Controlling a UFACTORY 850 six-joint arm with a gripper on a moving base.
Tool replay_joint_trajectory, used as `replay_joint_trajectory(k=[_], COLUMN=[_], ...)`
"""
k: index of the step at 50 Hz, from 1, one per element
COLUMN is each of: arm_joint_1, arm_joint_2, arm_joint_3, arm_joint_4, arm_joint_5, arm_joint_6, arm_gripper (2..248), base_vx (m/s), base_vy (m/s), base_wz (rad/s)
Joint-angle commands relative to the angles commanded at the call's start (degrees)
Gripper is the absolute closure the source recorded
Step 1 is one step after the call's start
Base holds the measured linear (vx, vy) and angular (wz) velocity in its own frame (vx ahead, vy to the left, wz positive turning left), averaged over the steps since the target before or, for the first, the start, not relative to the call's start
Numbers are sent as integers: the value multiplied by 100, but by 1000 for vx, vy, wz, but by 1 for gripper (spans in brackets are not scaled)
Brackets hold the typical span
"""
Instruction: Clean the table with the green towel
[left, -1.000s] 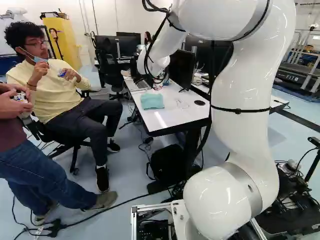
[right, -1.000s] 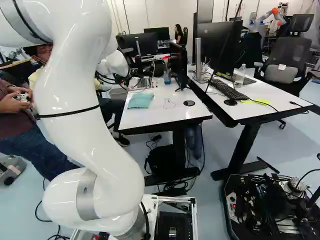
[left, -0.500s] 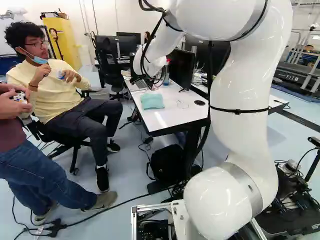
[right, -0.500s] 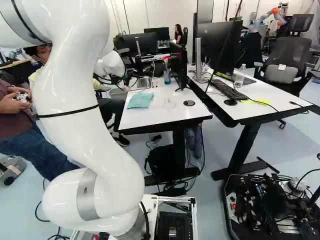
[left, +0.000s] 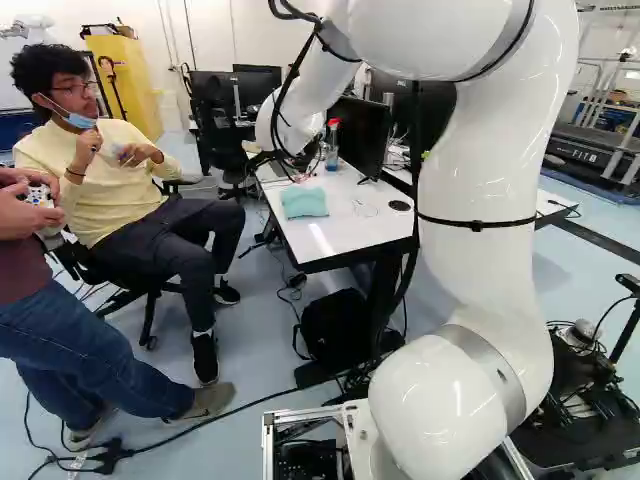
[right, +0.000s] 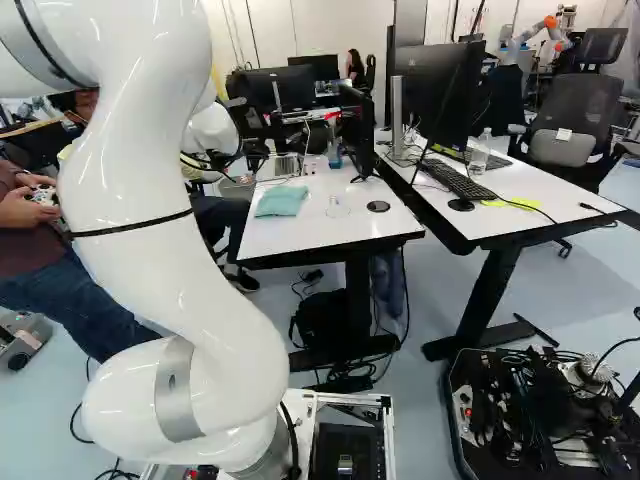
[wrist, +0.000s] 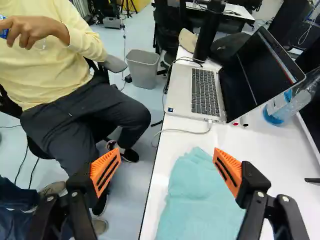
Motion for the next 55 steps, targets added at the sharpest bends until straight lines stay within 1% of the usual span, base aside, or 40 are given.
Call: replay_joint_trajectory(k=[11,22,43,55], arm_joint_1=[-50,-168,-391,-522], arm_joint_2=[29,120,480,616], arm_joint_3=[35,144,709,1034], arm_joint_4=[590,1247,2512,3234], arm_joint_5=[-62,-161,-417,-312], arm_joint_6=[0,0,0,0], arm_gripper=[3,3,3,3], base_vx=[0,0,0,0], base_vy=[0,0,0,0], base_wz=[0,0,0,0])
